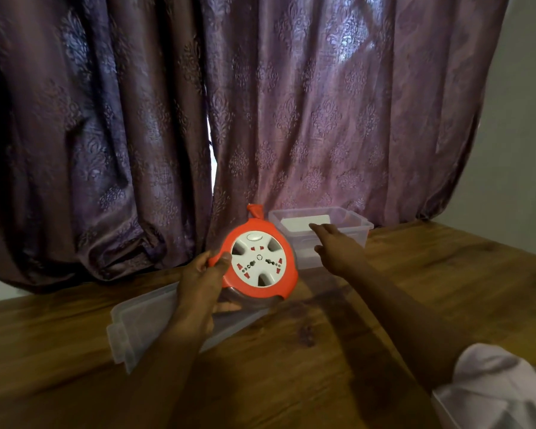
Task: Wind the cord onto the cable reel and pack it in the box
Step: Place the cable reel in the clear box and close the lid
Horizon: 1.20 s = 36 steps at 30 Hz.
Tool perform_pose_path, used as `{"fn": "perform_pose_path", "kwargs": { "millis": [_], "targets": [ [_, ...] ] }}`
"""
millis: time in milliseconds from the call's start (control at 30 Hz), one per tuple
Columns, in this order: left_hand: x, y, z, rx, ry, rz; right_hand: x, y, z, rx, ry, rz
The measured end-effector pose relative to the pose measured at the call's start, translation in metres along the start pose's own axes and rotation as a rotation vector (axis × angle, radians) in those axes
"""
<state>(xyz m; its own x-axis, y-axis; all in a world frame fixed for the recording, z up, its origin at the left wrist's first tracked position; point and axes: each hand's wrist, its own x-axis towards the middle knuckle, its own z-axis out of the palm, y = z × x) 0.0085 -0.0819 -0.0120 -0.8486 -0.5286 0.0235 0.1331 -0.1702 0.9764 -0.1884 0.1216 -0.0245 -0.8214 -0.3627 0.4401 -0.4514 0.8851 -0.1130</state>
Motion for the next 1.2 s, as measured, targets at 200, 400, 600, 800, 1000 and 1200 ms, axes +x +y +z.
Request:
{"fn": "perform_pose_path", "kwargs": {
  "millis": [200, 400, 600, 800, 1000, 1200],
  "targets": [
    [0.005, -0.005, -0.008, 0.325, -0.281, -0.221, 0.006, 0.009, -0.001, 0.002, 0.004, -0.021],
    [-0.006, -0.013, 0.004, 0.59, -0.511, -0.315, 0.002, 0.015, -0.001, 0.019, -0.008, -0.044],
    [-0.008, -0.008, 0.003, 0.797, -0.519, -0.234, -0.004, 0.018, -0.001, 0.029, 0.01, -0.052],
    [-0.015, 0.0, 0.01, 1.152, -0.392, 0.022, -0.013, 0.02, -0.002, 0.028, -0.007, -0.042],
    [-0.017, 0.018, 0.028, 1.553, -0.112, 0.425, -0.011, 0.028, -0.01, -0.025, 0.031, -0.02],
    [0.037, 0.008, 0.099, 1.48, -0.382, 0.663, -0.002, 0.056, -0.017, 0.01, -0.037, -0.014]
  ]
}}
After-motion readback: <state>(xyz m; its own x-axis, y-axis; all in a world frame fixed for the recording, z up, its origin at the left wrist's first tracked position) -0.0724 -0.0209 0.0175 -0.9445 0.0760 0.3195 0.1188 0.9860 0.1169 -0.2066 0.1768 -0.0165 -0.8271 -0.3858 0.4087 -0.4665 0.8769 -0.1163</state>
